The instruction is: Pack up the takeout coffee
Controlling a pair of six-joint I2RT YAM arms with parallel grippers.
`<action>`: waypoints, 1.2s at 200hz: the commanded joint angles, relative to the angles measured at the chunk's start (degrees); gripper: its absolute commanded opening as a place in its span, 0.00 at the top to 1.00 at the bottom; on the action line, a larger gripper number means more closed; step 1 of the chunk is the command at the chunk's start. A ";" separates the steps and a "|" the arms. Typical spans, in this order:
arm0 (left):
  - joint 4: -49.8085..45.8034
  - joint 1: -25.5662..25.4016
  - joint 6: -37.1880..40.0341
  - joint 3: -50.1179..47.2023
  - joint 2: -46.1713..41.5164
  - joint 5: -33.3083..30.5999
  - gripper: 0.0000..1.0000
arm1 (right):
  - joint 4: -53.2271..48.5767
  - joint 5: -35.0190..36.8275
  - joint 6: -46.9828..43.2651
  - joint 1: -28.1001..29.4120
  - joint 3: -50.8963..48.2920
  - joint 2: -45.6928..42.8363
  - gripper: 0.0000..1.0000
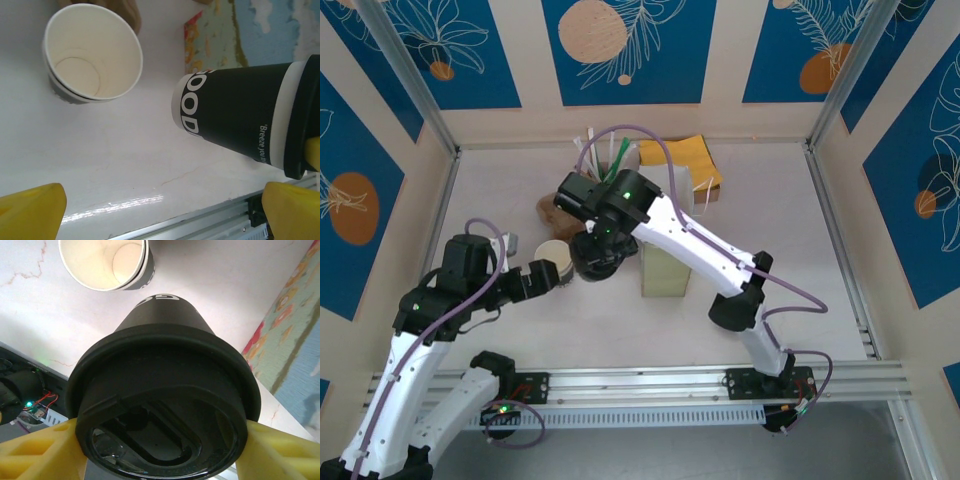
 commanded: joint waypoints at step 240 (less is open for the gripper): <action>13.09 -6.46 -6.34 1.81 4.61 4.57 0.00 | -8.74 6.68 5.12 -3.50 -6.05 -22.92 0.33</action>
